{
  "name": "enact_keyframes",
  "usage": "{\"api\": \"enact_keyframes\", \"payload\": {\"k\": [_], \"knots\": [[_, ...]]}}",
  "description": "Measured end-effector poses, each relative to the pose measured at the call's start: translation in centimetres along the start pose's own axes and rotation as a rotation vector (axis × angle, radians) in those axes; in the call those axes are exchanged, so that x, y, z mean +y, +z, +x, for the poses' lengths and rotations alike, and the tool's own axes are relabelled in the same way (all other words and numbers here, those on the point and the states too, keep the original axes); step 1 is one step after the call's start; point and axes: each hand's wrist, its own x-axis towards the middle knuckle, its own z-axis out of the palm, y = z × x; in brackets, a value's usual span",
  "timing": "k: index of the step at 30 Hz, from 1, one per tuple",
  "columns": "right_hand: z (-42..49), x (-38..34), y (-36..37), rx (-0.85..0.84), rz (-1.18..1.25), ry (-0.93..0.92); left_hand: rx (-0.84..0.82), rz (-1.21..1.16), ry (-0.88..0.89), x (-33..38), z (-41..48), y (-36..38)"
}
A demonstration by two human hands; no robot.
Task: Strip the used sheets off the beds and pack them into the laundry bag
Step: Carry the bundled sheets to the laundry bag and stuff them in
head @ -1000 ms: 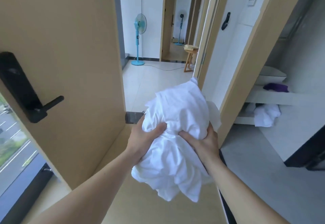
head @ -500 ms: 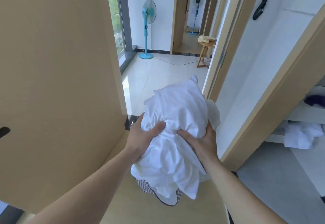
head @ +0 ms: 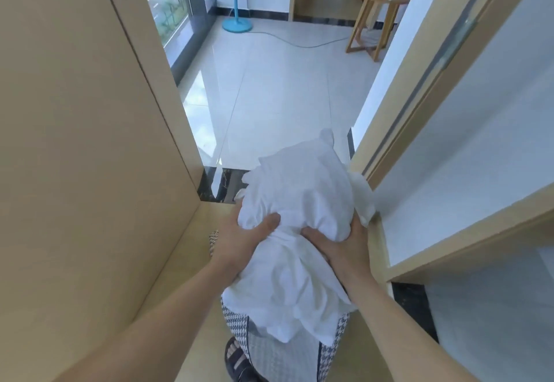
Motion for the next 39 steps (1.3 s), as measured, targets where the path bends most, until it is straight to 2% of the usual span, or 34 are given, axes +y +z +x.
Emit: {"api": "enact_keyframes", "payload": {"k": [7,13,18,21,24,26,28,30,31,32,33,35,36,37,39], "knots": [[8.2,11.7,4.4,-0.025,-0.164,0.205,0.012,-0.033,-0.203,-12.6,9.9,2.6],[14.1,23.1,7.6,-0.142,-0.288,0.333,0.046,-0.042,-0.381,-25.2,15.4,4.3],[18.2,29.1,8.8,-0.208,-0.414,0.398,0.12,-0.008,-0.478,-32.5,18.6,6.4],[20.1,31.4,9.9,-0.248,-0.48,0.417,0.156,0.105,-0.576,-35.6,20.0,6.5],[21.1,33.2,11.2,-0.259,-0.484,0.43,0.133,0.437,-0.722,-35.8,20.8,6.7],[21.2,33.8,12.0,-0.273,-0.485,0.439,0.042,0.556,-0.634,-35.0,20.6,6.9],[21.1,33.6,12.9,-0.286,-0.481,0.438,-0.012,0.784,-0.319,-33.7,19.3,6.7],[21.0,33.2,14.0,-0.307,-0.498,0.434,0.084,1.07,0.017,-34.3,18.5,5.2],[21.0,32.7,14.3,-0.308,-0.508,0.426,0.149,1.172,0.091,-34.6,18.6,4.1],[21.1,32.1,14.7,-0.306,-0.51,0.415,0.216,1.242,0.071,-34.7,19.1,2.8],[21.3,31.4,15.1,-0.303,-0.502,0.409,0.257,1.277,-0.056,-34.4,19.7,1.7],[21.5,30.2,15.6,-0.279,-0.446,0.41,0.228,1.203,-0.434,-33.5,21.1,0.5],[21.6,29.5,16.0,-0.266,-0.407,0.407,0.191,1.132,-0.554,-33.1,21.7,0.4],[21.7,28.7,16.5,-0.256,-0.366,0.394,0.15,1.077,-0.594,-32.7,22.1,0.5],[21.5,27.4,18.0,-0.219,-0.305,0.348,0.147,1.0,-0.504,-32.2,22.3,0.6]]}}
